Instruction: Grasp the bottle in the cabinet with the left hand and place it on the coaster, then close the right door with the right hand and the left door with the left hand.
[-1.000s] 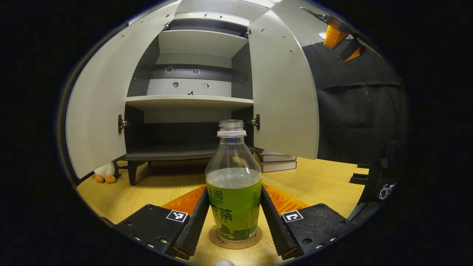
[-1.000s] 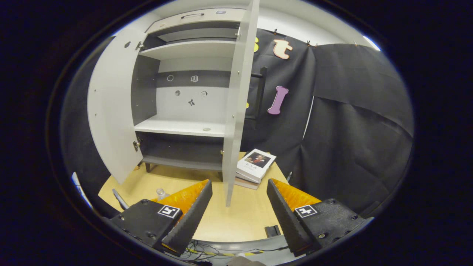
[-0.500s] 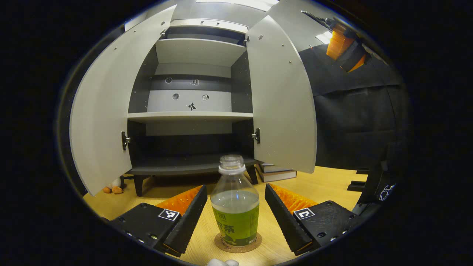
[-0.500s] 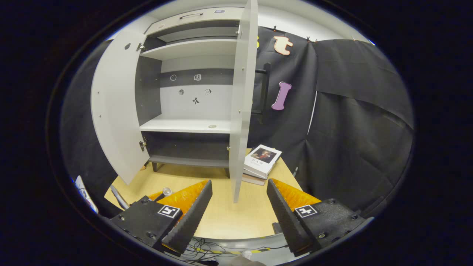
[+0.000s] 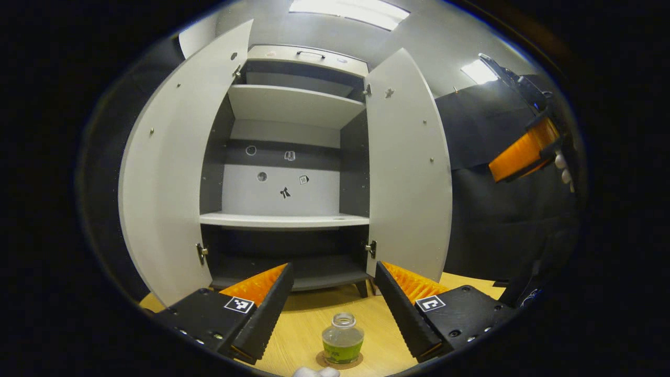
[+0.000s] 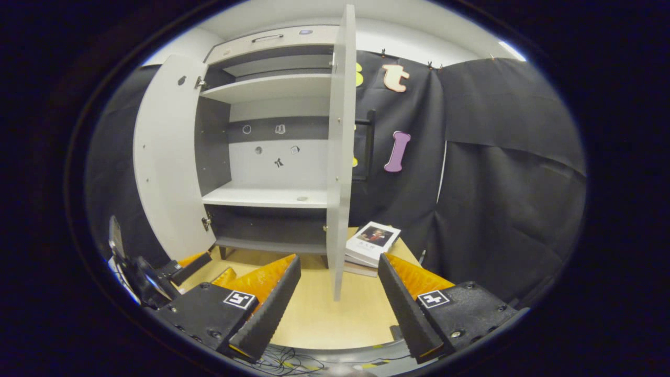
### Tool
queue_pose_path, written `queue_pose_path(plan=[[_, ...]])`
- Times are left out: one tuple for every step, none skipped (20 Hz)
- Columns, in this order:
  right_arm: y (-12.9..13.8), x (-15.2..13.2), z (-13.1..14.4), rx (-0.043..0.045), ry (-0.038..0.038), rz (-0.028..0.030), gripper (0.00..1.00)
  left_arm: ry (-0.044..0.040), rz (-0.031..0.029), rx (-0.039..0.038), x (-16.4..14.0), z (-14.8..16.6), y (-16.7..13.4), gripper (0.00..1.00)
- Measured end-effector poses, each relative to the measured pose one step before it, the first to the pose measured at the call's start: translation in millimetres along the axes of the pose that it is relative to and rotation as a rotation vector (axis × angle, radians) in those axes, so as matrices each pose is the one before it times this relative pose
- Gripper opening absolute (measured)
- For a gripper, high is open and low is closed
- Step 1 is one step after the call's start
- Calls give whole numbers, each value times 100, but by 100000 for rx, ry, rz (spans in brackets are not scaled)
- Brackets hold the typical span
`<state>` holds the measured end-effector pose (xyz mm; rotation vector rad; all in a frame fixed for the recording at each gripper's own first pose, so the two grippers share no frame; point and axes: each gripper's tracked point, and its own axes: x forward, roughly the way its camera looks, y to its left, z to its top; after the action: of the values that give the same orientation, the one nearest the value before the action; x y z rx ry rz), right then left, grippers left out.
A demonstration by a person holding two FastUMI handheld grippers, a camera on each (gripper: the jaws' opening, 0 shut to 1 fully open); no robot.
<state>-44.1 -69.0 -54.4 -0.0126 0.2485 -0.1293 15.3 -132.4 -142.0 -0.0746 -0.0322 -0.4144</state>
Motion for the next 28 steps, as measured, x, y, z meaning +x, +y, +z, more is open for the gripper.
queue_pose_path(plan=[[-108,239,446,748,-1823,383,97,104,2208,-209,-604,1577,702,96],[-71,199,369,980,-1652,216,97,89,2399,-302,-545,1369,808,96],[-150,249,381,1016,-1239,496,98,486,2496,606,-748,1286,768,96],[-200,362,288,1257,-1112,321,98,170,4507,1125,-633,1307,1417,96],[-327,371,353,1739,-933,76,98,-493,4151,1171,-405,1395,1494,96],[-448,376,350,2048,-1023,234,98,-163,2501,783,-469,1194,919,96],[-570,386,502,2088,-1134,-356,98,193,2286,633,-700,928,829,96],[-586,423,409,1653,-1398,-188,98,531,2444,710,-415,627,916,96],[-729,434,545,882,-1281,-357,98,825,2707,1215,-379,327,896,96],[-996,490,364,43,-1075,-752,98,669,3064,1658,-380,362,813,96],[-1195,585,505,-326,-973,-953,98,878,2969,1458,-352,280,691,96],[-1223,610,533,-95,-1197,-727,98,884,2043,1260,-686,17,238,98],[-1202,611,723,119,-1388,-330,98,820,1720,497,-438,171,9,96],[-1449,703,656,161,-1259,-598,98,902,1319,254,-260,215,-423,96],[-1735,748,521,251,-377,-1270,98,1094,1918,-200,-210,106,-324,96],[-1681,682,437,545,-1033,-760,98,734,1140,-775,-97,235,-592,96],[-1622,870,593,674,-976,-896,98,249,-30,-783,-122,256,-1047,96],[-1791,681,442,974,-944,-1215,98,361,1178,-528,-86,204,-721,96],[-1575,1002,541,904,59,-502,96,162,994,243,59,257,-700,96],[-1421,931,427,1314,-126,36,98,360,1869,506,-58,291,-567,96],[-1179,921,442,875,508,484,96,126,1974,88,-49,232,-373,96],[-1102,976,231,905,-101,473,98,-184,1456,-556,-166,245,-481,96],[-735,956,364,607,117,924,96,-389,880,-747,-202,294,-522,96],[-849,854,193,538,531,139,95,313,1008,-395,-241,92,-411,96],[-268,507,238,977,458,872,99,88,1155,-119,-263,146,-248,96],[61,789,296,1155,170,1238,95,-528,1210,53,-179,214,-74,96],[403,353,377,1042,114,1356,99,-527,628,-157,-250,184,-23,96],[634,251,479,808,-551,1470,99,-490,608,-654,-194,80,64,96]])
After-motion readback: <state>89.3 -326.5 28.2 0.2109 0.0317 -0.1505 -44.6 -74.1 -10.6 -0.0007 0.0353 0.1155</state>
